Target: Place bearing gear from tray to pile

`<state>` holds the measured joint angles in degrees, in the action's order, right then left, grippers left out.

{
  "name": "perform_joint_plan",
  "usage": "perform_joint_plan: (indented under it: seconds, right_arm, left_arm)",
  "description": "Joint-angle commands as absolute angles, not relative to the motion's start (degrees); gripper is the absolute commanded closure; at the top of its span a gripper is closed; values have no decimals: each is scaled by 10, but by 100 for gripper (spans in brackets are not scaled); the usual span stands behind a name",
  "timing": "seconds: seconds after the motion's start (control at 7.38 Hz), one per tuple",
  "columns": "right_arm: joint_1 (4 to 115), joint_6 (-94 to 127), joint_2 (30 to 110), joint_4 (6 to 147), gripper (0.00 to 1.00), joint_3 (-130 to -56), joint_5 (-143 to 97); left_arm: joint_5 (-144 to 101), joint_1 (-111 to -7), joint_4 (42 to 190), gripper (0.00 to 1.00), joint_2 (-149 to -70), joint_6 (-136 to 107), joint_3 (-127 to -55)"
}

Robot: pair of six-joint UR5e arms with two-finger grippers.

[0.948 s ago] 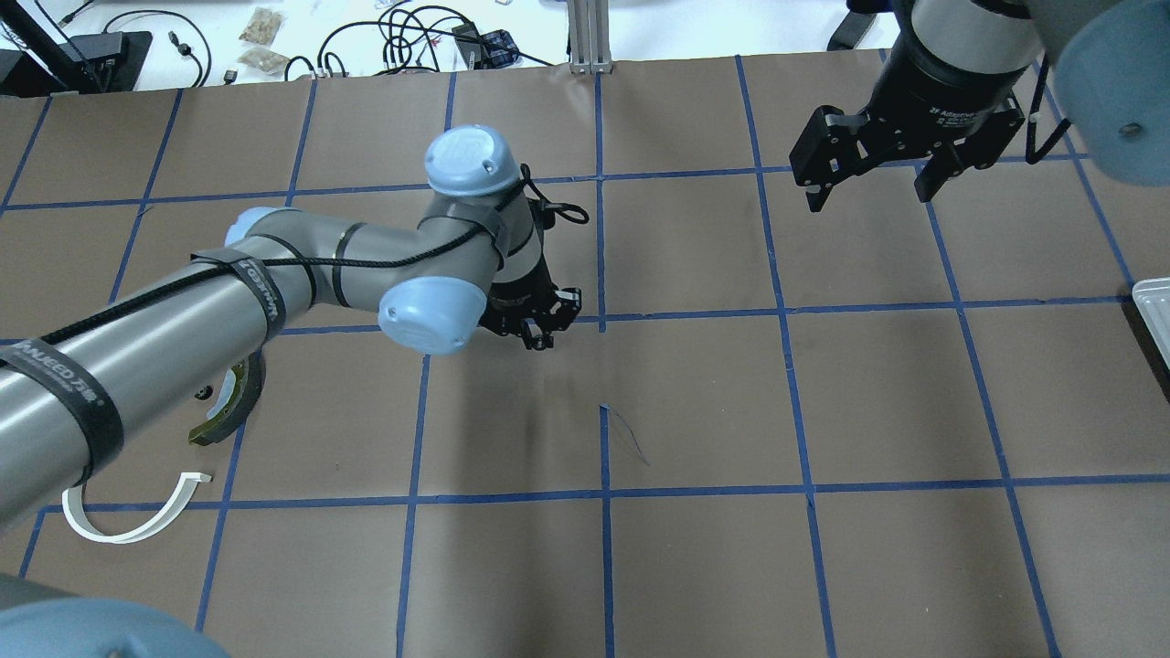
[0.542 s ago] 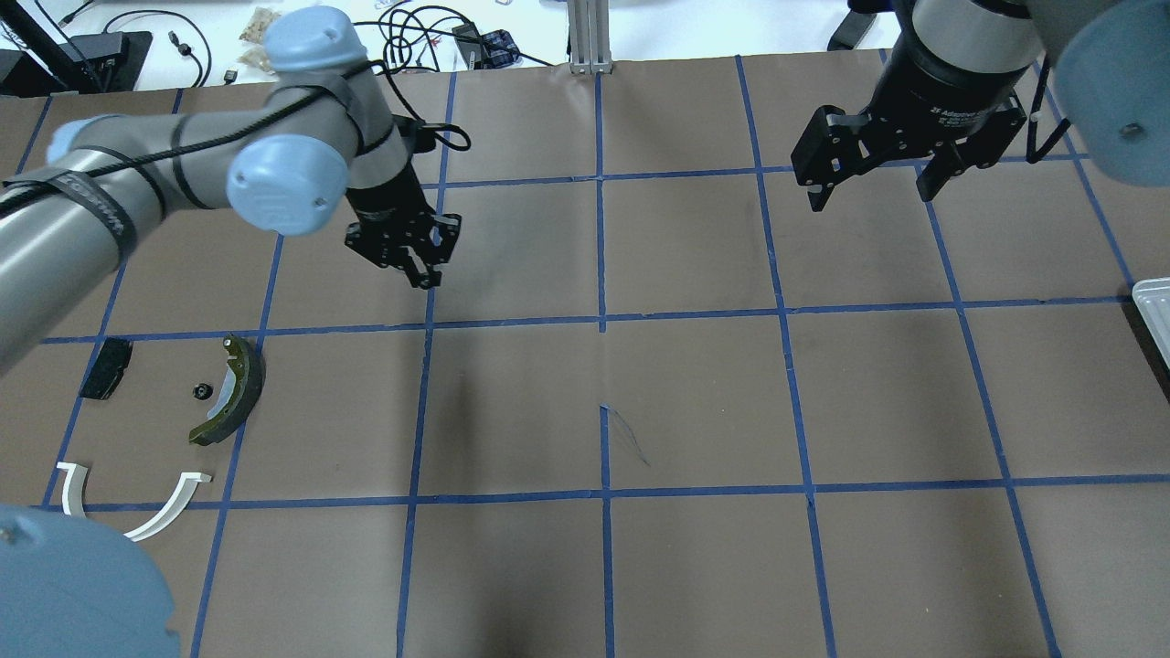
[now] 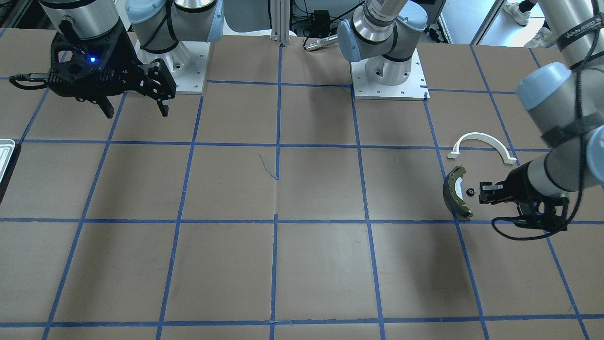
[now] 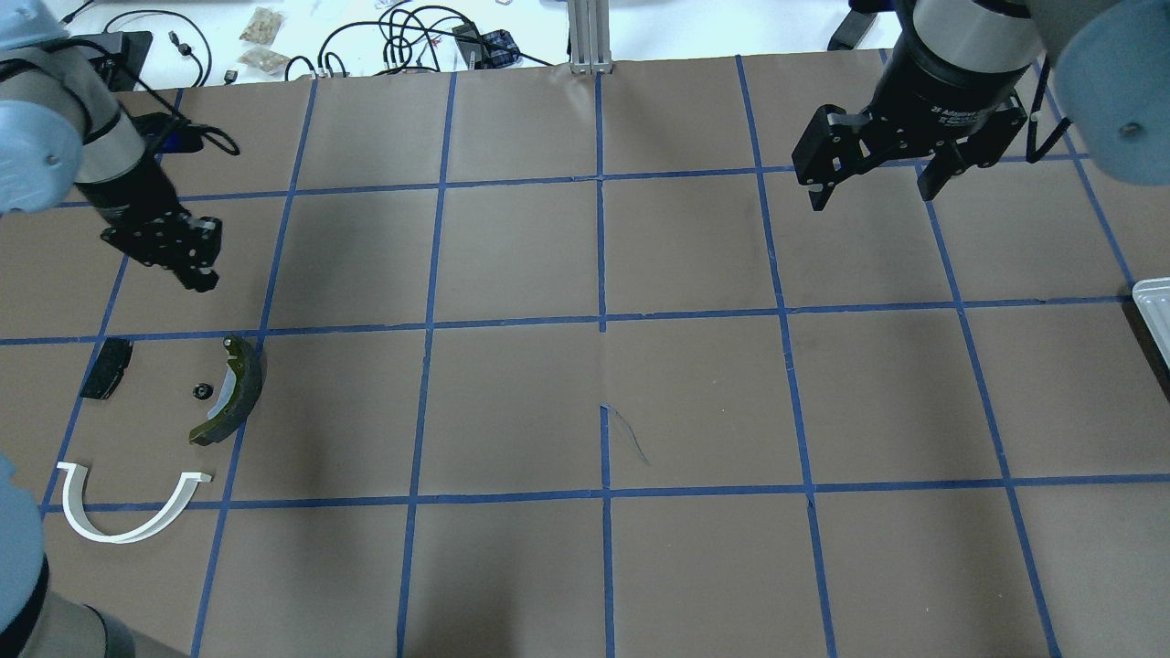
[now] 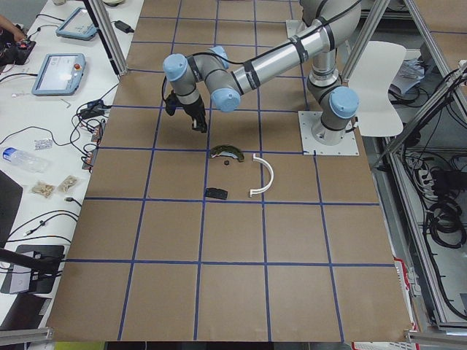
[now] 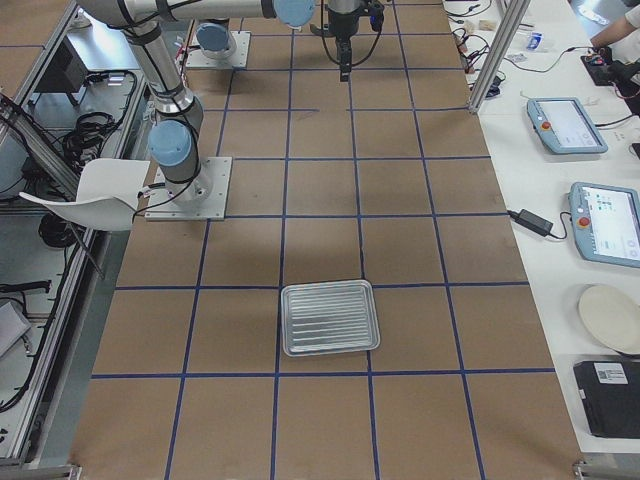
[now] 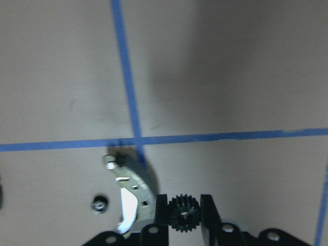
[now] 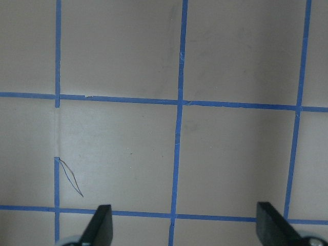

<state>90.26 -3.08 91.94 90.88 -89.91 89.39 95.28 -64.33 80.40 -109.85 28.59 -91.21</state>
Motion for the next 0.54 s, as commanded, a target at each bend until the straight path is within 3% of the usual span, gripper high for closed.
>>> perform_joint_plan:
  seconds: [0.0, 0.41]
  right_arm:
    - [903, -31, 919, 909, 0, -900, 894]
    - [903, -31, 919, 909, 0, -899, 895]
  left_arm:
    - [957, -546, 802, 100, -1110, 361, -924]
    - [955, -535, 694, 100, -1129, 395, -1003]
